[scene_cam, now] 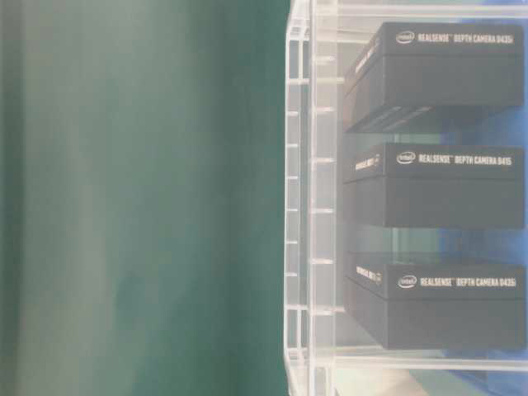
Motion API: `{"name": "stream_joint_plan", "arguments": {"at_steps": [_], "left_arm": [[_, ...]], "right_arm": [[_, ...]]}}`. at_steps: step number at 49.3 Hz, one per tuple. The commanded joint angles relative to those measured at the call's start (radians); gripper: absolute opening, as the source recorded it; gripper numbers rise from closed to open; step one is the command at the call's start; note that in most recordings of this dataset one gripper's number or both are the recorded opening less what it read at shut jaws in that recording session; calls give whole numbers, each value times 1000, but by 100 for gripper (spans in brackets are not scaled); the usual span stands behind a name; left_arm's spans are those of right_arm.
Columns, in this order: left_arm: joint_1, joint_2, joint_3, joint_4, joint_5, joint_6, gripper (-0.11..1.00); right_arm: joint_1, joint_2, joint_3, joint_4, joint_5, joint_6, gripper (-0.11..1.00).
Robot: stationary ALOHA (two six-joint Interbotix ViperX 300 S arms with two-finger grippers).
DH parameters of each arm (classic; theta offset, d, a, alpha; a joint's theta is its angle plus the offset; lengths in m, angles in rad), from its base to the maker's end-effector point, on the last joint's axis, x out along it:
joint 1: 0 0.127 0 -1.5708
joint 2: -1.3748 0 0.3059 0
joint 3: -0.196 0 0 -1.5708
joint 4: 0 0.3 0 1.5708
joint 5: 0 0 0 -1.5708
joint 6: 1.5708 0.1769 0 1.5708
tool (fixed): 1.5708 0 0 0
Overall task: Take the box out of the case with the right arm.
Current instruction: 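Raise the right gripper and swing it toward the clear case, then move the open right gripper above the middle black box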
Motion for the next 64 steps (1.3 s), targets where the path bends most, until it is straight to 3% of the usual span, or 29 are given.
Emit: {"name": "stream_joint_plan", "arguments": {"at_steps": [1,5,14,19,57,64], "left_arm": [[-3,3,-25,3,-3,0,2],[-3,3,-25,3,-3,0,2],[-3,5,-26,3,-3,0,2],[-3,5,-25,3,-3,0,2],[-3,8,-26,3,-3,-3,2],[-3,12,-28,3,-3,-3,2]], "right_arm": [[-3,-3,-8,0,-6,0,6],[-3,-3,-5,-3,-5,3,21],[-3,-2,15,-6,0,5,77],[-3,3,23,-9,3,6,95],[-3,17,18,-29,-2,31,95],[0,52,-2,-28,-8,61,94]]}}
